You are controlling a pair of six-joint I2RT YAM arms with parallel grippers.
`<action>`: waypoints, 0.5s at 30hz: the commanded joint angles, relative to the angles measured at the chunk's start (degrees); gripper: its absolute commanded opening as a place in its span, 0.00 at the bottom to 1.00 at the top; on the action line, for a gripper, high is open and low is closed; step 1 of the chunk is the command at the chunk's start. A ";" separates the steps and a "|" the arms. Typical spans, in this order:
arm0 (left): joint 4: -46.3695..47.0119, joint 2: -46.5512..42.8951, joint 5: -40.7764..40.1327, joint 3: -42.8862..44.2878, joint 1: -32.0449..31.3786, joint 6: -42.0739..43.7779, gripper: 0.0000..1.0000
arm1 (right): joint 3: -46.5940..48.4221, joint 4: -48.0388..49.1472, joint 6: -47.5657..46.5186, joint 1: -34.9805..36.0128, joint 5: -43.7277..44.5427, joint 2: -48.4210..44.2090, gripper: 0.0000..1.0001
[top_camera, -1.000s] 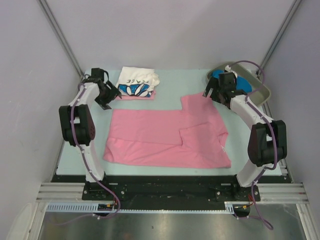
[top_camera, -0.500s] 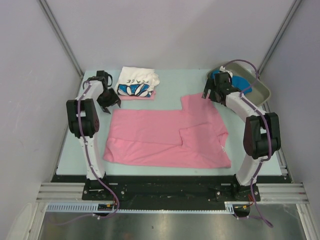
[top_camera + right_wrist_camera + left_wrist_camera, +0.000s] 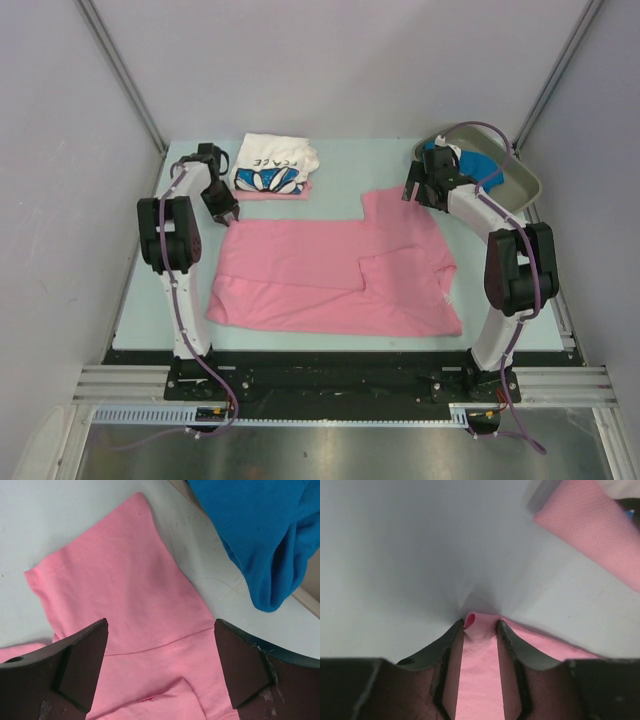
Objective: Fold and stack the t-shirts
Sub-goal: Fold the tshirt
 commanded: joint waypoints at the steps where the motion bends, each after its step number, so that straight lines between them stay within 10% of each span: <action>1: 0.22 1.90 -0.32 2.12 -1.25 1.77 0.32 | 2.32 -0.38 -0.63 0.05 2.14 0.35 0.91; 5: -0.13 2.43 -1.20 2.91 -1.34 2.12 0.12 | 2.32 0.06 -0.02 -0.56 1.89 0.61 0.92; 15: -0.48 0.41 -0.76 1.69 -1.52 3.00 0.01 | 3.98 4.28 2.97 -2.76 -0.14 6.58 0.86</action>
